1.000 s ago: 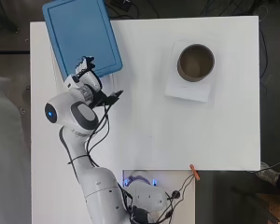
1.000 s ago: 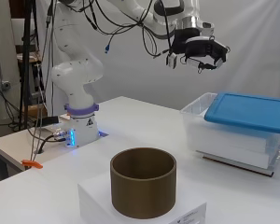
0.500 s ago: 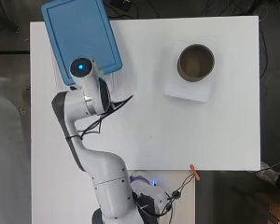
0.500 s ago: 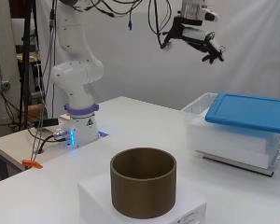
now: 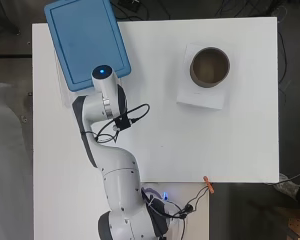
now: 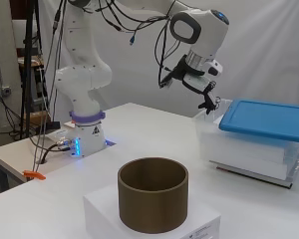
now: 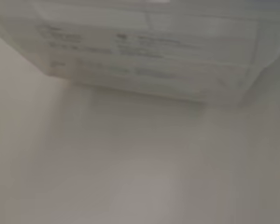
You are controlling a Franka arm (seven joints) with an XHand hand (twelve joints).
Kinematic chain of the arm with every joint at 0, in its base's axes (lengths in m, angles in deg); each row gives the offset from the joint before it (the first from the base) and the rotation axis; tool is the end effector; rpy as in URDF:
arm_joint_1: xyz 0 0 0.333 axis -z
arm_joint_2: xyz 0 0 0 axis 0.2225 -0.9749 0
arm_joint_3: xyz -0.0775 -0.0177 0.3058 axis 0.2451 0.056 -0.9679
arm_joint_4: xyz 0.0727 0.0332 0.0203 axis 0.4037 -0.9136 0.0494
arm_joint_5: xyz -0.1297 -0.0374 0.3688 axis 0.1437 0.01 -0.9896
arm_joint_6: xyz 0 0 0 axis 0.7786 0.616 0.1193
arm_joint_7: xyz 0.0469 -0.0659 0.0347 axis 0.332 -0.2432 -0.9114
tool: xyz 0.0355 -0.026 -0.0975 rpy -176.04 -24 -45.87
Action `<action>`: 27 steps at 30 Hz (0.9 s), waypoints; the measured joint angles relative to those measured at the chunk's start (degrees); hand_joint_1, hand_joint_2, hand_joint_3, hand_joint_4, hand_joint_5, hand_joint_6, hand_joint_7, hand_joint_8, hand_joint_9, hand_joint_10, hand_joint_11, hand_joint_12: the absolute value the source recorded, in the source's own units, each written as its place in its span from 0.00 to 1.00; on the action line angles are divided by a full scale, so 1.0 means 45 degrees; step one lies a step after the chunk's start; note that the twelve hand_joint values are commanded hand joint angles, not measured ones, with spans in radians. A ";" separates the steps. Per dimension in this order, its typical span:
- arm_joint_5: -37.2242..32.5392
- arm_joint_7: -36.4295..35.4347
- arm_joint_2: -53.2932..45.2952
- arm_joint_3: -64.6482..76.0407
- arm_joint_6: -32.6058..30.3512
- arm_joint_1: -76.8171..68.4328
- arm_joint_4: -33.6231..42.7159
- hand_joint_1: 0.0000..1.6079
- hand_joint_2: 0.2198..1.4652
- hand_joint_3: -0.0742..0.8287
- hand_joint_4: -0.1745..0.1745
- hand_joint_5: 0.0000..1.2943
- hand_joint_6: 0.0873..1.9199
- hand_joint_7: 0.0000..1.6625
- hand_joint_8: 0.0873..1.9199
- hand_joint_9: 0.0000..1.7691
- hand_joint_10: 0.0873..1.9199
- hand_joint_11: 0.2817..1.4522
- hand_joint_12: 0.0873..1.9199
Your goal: Teleoperate dual arm-hand system to remove items from a box
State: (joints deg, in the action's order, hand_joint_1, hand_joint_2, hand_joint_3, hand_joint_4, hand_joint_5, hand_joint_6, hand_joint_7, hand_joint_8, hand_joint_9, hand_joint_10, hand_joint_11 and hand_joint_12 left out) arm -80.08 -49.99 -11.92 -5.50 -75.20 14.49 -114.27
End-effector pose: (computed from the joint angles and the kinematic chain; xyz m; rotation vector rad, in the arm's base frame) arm 0.4629 0.1342 0.4097 -2.3345 -1.6926 0.5483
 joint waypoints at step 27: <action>0.4101 0.1231 -0.3579 -0.1258 0.2330 -0.0338 0.4795 0.16 0.78 0.08 0.56 0.43 0.00 0.47 0.00 0.49 0.00 0.37 0.00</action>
State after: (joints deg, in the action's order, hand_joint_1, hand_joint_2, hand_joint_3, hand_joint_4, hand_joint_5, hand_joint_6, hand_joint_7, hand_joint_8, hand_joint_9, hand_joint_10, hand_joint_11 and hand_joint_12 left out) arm -61.62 -44.45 -28.03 -11.17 -64.72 12.97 -92.69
